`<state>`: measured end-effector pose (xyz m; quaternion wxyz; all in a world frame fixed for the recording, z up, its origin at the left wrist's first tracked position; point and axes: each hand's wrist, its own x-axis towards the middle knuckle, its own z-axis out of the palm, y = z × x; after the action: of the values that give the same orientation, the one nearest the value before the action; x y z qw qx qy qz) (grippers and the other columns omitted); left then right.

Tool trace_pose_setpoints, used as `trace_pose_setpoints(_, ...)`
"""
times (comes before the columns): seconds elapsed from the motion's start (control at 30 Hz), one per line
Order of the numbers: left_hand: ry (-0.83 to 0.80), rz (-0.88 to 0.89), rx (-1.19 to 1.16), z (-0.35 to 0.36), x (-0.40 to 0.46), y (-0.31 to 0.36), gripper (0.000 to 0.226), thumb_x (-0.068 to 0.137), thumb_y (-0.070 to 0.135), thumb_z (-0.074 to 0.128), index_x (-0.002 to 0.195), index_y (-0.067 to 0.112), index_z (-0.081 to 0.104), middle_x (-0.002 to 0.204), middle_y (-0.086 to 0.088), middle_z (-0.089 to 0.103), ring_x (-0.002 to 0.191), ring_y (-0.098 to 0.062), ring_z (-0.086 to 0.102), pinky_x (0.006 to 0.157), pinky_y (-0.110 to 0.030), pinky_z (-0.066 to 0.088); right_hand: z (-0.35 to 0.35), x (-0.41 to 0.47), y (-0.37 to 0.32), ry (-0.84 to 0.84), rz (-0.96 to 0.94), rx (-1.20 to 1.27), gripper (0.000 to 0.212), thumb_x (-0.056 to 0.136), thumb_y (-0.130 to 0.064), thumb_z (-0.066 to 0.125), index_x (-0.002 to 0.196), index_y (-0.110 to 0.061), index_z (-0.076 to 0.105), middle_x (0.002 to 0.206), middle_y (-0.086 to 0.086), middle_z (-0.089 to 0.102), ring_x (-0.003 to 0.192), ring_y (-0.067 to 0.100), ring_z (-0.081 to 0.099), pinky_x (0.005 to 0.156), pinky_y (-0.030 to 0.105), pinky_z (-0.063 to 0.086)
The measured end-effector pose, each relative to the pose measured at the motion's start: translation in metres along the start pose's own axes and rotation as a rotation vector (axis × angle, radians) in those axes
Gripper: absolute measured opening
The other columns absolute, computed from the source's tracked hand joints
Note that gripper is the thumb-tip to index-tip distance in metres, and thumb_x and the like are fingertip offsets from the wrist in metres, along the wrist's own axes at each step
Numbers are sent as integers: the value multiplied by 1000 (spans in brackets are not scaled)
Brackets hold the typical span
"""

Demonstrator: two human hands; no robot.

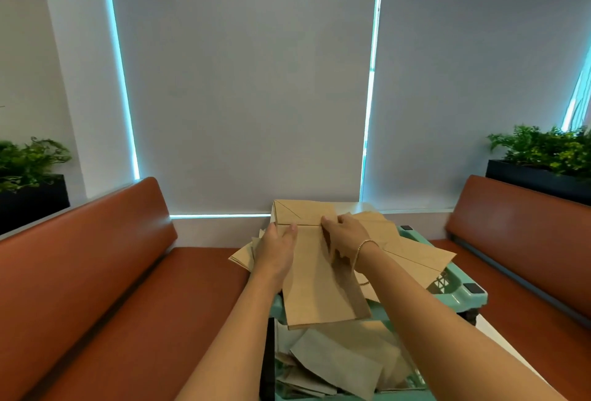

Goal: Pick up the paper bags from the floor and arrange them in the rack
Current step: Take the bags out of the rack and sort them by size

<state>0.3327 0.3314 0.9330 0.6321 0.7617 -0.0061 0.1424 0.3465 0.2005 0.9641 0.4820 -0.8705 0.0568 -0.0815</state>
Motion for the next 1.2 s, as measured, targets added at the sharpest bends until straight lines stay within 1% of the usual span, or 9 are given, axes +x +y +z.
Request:
trace_pose_setpoints(0.07,4,9,12,0,1,0,34,98,34,45,125,15,51,119,-3,60,113,-24,53,100,-41,43,-13,-3,4,-21,-13,-37,49,95,-43,40,126,-7,50,110,10,60,86,22,54,73,34,48)
trace_pose_setpoints(0.2,35,32,30,0,-2,2,32,99,30,44,122,12,53,113,0,59,108,-20,51,87,-27,37,-56,2,24,100,-5,-287,47,94,-38,47,130,-8,46,128,12,55,109,25,52,97,39,42)
trace_pose_setpoints(0.33,50,23,81,0,-5,5,32,99,33,43,121,10,52,110,-3,55,108,-23,48,85,-28,34,-91,-2,50,220,254,-747,44,85,-34,57,123,-14,50,126,12,52,119,31,44,99,42,41)
trace_pose_setpoints(0.47,49,33,61,0,-3,3,34,98,33,44,121,11,54,117,-7,59,113,-27,51,93,-35,40,-107,-9,60,156,503,-832,62,75,-33,72,128,-12,48,131,13,48,125,34,39,104,50,33)
trace_pose_setpoints(0.6,55,45,65,0,-3,4,32,98,32,45,119,10,54,117,-7,58,112,-28,52,94,-37,41,-115,-9,65,185,461,-756,37,81,-19,64,116,-9,59,114,10,59,108,31,53,99,45,38)
trace_pose_setpoints(0.73,41,40,48,0,-2,3,34,98,34,45,122,12,54,119,-7,58,113,-27,52,98,-41,43,-129,-10,52,328,307,-636,21,92,-12,46,105,-7,61,115,13,58,108,31,55,97,39,40)
trace_pose_setpoints(0.87,42,38,33,1,-1,2,34,98,34,46,121,11,54,118,-7,59,112,-27,53,98,-44,44,-140,-6,34,324,168,-530,10,89,-16,52,84,-8,54,97,15,60,84,29,53,77,33,47)
trace_pose_setpoints(1.03,31,39,30,2,-1,2,34,98,31,45,125,10,52,118,-5,60,112,-25,53,97,-39,43,-142,-8,1,539,-188,147,21,97,-19,44,113,-10,54,100,5,56,90,20,52,81,36,45)
trace_pose_setpoints(1.2,17,44,15,3,-3,4,31,98,29,46,124,13,52,118,-3,60,112,-24,53,95,-34,41,-131,0,-19,636,-222,305,25,99,-18,41,118,-11,54,103,-1,52,95,15,47,84,27,39)
